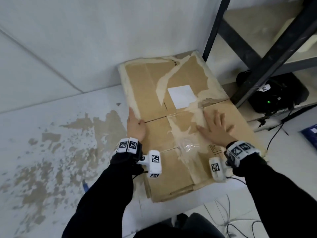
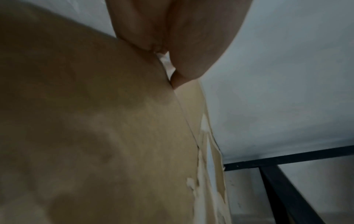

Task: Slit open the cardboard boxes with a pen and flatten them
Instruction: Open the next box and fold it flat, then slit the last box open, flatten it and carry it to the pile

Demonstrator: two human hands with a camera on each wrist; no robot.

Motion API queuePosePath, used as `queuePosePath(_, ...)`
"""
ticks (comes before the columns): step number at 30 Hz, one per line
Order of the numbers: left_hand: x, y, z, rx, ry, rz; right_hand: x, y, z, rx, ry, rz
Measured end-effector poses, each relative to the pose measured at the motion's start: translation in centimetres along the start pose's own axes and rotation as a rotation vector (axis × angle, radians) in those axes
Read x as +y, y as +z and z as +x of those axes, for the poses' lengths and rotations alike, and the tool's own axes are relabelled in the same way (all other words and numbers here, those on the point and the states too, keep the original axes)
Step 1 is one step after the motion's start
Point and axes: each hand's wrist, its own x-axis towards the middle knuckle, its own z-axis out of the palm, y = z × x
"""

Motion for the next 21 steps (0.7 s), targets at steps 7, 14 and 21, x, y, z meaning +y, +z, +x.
queuePosePath(7, -0.3, -1.2, -1.2, -0.099, 0.032, 0.168, 0.3, -0.6, -1.1, -0.168, -0.03, -0.058)
queuePosePath(14, -5.3, -3.0, -12.2, -0.14, -0.076, -0.147, -0.8, 2.2, -4.6, 0.19, -0.241, 0.28)
queuePosePath(21, -21.7, -2.3, -32.7, 0.161, -0.524, -0.627, -8.1, 8.9, -19.0, -0.031, -0.875, 0.54)
